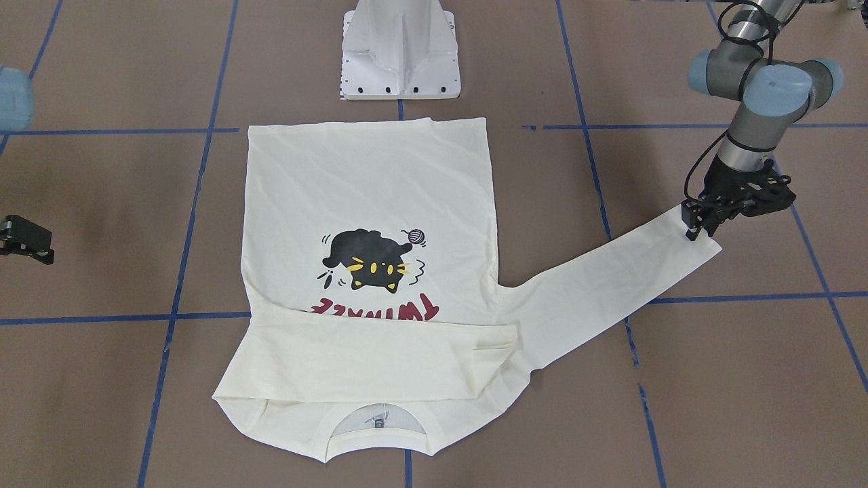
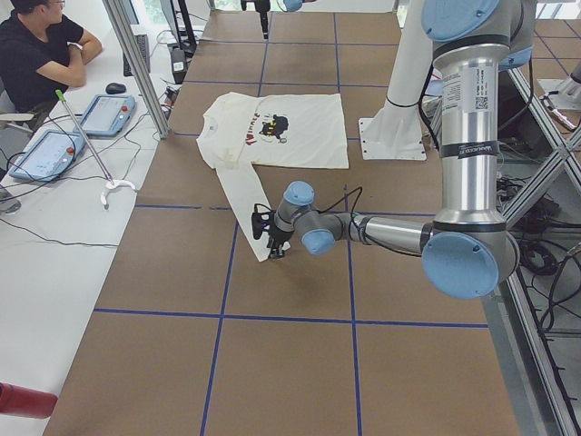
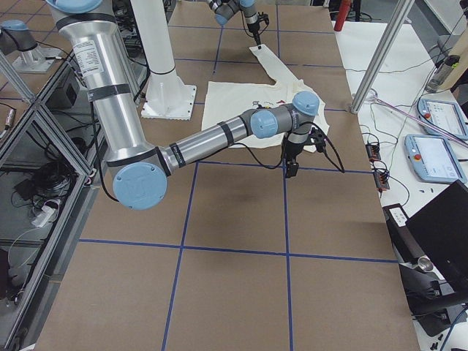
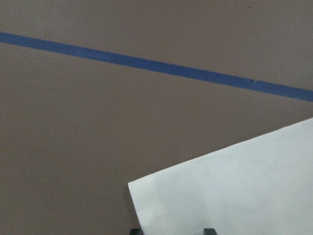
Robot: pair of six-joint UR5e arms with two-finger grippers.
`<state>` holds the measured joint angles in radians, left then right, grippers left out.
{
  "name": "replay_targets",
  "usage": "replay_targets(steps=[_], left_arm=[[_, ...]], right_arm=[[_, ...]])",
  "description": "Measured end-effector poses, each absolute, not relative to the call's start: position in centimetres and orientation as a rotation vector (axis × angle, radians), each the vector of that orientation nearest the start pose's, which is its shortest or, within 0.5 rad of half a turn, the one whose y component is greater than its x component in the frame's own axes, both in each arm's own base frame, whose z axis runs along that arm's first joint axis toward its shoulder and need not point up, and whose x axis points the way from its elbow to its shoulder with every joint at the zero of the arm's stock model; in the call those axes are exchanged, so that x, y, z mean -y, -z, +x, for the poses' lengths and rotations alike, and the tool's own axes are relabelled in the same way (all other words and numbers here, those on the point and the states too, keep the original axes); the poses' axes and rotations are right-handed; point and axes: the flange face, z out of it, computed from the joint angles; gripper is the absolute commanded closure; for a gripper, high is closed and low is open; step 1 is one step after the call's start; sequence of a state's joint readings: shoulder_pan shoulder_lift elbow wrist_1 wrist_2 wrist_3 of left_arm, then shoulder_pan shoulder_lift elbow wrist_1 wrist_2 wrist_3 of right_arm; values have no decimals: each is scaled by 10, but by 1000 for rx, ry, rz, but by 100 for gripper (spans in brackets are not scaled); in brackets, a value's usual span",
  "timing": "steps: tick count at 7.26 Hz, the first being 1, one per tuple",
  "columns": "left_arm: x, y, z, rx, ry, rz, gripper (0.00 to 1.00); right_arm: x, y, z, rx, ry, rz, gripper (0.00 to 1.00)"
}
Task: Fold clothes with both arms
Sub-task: 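Grasp the cuff of the other sleeve with the left gripper, then carry the sleeve with the left gripper across the shirt toward the collar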
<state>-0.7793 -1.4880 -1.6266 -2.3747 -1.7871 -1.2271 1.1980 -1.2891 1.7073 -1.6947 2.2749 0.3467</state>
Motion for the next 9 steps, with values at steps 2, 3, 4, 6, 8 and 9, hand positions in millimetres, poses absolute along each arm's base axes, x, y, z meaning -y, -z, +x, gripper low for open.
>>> replay_targets(steps=[2, 3, 4, 6, 8, 9], left_arm=[[428, -594, 274, -771, 328, 240, 100], [428, -593, 275, -774, 326, 240, 100], [428, -588, 275, -780, 324, 242, 100], [429, -558, 276, -782, 316, 232, 100], [447, -489, 293, -760, 313, 211, 100], [467, -449, 309, -751, 318, 208, 100]], right_arm=[[578, -455, -152, 753, 128, 18, 0], [579, -456, -152, 752, 128, 18, 0], [579, -456, -152, 752, 128, 18, 0], [578, -460, -145, 750, 120, 17, 0], [563, -475, -129, 743, 99, 7, 0], [555, -482, -121, 739, 87, 2, 0]])
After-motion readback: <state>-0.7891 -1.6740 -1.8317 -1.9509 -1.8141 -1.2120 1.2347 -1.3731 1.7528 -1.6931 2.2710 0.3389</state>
